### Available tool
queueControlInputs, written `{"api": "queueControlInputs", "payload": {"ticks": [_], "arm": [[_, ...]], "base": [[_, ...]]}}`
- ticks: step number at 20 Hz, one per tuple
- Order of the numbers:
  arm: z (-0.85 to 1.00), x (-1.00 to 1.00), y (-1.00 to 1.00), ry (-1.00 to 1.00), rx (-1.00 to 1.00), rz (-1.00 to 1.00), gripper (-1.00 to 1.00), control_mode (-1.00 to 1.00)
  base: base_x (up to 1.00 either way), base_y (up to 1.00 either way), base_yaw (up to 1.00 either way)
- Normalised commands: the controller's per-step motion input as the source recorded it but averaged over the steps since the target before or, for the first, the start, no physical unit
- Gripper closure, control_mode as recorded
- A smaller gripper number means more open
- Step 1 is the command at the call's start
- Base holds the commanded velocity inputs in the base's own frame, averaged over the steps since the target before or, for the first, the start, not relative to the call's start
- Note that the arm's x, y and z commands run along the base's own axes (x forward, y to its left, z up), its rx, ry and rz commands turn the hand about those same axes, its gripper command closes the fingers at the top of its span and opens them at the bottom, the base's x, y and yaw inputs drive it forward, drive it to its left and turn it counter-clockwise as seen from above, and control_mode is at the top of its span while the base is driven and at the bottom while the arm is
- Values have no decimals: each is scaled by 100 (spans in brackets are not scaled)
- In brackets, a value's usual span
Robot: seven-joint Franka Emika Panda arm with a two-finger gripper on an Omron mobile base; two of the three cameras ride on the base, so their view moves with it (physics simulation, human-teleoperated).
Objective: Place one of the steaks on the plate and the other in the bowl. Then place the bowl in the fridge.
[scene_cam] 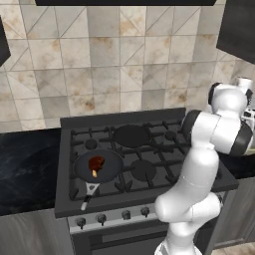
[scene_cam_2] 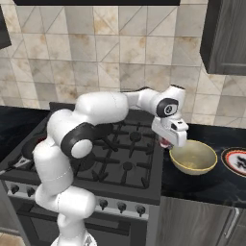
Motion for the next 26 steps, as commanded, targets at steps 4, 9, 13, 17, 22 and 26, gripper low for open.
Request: {"api": "queueControlInputs", "payload": {"ticks": [4,9,13,17,22,26], "arm": [[-31,8,-52,3,0,-19,100,-100],[-19,13,-51,10,0,-17,100,-100],[-29,36,-46,10,0,-11,100,-100],[-30,33,-41,-8,0,-5,100,-100],[-27,26,-3,-8,0,0,100,-100],[-54,-1,7,9,0,0,100,-100]], "base": [[0,0,0],[0,0,0],[0,0,0],[0,0,0],[0,0,0],[0,0,0]]}}
